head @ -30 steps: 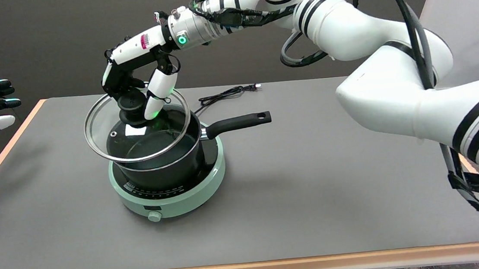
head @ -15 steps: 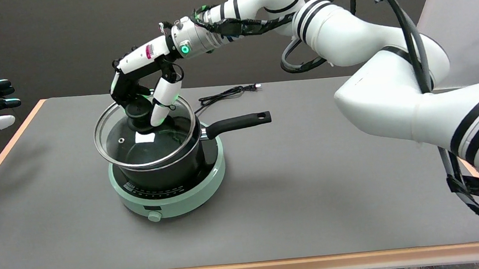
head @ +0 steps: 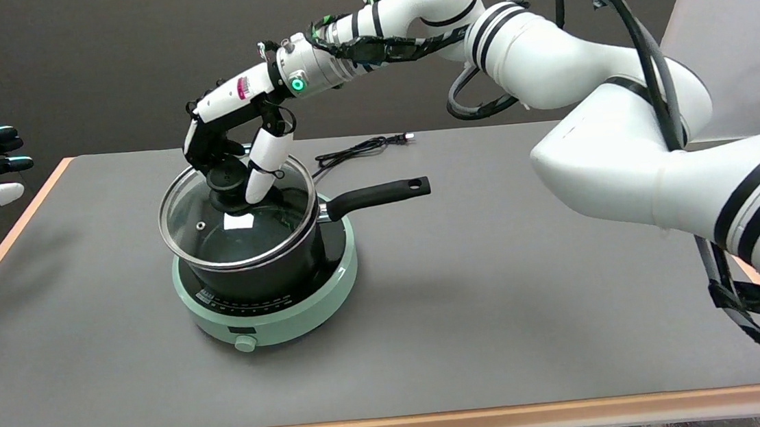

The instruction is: Place the pot lid onto the soup pot.

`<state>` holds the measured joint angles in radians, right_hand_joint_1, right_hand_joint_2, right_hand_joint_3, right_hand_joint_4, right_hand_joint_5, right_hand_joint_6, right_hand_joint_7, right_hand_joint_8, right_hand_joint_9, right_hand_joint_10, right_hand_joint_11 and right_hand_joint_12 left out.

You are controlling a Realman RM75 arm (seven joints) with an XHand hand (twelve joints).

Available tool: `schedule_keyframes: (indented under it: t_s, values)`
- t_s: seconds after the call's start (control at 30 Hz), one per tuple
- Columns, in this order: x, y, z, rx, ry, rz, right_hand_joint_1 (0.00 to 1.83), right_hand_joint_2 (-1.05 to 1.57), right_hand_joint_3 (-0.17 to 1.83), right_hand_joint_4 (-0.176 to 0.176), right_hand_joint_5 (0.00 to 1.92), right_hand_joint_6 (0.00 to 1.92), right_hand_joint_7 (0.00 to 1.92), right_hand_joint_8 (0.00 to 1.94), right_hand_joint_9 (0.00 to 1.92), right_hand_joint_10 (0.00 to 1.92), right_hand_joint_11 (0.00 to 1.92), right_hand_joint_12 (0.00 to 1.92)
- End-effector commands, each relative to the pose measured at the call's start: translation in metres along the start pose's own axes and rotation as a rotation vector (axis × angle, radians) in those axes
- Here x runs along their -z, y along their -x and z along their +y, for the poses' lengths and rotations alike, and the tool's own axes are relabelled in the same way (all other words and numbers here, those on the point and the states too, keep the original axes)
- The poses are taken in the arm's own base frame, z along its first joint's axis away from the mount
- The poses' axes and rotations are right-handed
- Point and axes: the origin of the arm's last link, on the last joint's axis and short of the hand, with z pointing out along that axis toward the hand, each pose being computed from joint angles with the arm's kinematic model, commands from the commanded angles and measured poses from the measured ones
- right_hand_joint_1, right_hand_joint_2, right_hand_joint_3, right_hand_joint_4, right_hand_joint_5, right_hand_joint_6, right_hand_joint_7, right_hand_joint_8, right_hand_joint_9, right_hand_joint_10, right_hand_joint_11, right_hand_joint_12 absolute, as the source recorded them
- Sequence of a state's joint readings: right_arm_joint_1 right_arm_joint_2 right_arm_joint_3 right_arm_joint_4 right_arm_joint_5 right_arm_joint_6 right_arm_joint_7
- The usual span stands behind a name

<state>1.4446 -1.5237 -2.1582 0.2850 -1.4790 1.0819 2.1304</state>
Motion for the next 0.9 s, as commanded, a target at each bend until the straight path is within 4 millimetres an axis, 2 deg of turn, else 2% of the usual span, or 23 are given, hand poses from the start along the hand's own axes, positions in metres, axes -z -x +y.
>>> schedule_keyframes:
  t_s: [0.03, 0.9]
  values:
    - [-0.0017, 0.0078, 0.0068, -0.017, 0.031, -0.013, 1.18, 1.22, 0.09, -0.108, 0.6, 1.43, 0.85, 1.4, 0.63, 1.87, 0.03, 1.85]
    - [-0.0022, 0.015, 0.0107, -0.028, 0.043, -0.017, 1.17, 1.21, 0.11, -0.103, 0.61, 1.42, 0.85, 1.39, 0.64, 1.87, 0.05, 1.86]
